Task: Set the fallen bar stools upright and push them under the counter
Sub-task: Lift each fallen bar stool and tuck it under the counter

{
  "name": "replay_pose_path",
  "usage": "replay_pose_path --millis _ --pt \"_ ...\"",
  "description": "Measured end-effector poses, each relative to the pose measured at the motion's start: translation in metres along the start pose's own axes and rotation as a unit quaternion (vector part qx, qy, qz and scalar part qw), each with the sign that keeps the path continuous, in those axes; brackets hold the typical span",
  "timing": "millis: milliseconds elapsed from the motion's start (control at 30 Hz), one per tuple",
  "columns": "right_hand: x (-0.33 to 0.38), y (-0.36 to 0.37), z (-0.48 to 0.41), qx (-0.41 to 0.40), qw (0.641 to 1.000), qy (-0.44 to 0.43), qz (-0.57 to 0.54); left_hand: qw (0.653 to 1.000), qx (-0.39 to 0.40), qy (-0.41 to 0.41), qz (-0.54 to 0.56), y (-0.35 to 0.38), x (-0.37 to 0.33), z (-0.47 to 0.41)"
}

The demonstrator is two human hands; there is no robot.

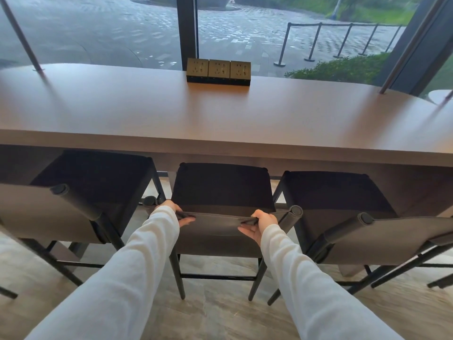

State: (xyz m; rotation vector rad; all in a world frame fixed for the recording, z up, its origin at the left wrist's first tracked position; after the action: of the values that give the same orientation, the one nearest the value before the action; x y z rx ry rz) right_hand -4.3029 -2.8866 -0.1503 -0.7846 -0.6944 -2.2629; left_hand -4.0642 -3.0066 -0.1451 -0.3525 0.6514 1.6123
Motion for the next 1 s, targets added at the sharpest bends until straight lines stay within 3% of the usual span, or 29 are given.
replay_pose_path --millis 67,233,567,1000 --pt "0.0 0.0 0.0 -0.002 1.0 0.001 -0.002 1.0 0.001 0.017 -0.023 0.002 -0.006 0.004" --pt "0.0 -0.001 -0.002 0.001 1.0 0.001 0.001 0.999 -0.026 -0.046 0.0 -0.004 0.001 0.004" --pt "-0.002 -0.001 0.0 0.005 1.0 0.005 -0.002 0.997 -0.04 -0.033 -0.051 -0.006 -0.001 0.016" --pt "0.001 0.003 -0.002 0.022 1.0 -0.016 -0.01 0.999 -0.045 0.001 0.006 -0.008 0.003 0.011"
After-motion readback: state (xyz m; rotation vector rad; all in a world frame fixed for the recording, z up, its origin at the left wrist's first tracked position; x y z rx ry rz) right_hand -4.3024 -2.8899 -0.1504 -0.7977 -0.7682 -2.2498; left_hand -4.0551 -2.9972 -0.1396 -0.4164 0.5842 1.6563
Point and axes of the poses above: each hand's wrist, its own z-axis away from the middle knuckle, its own y-axis out of the palm, x = y × z, the point moved 9 cm from there along -z, towards the middle knuckle, and after that the axes turned 6 degrees about x, right-handed, at the moved point
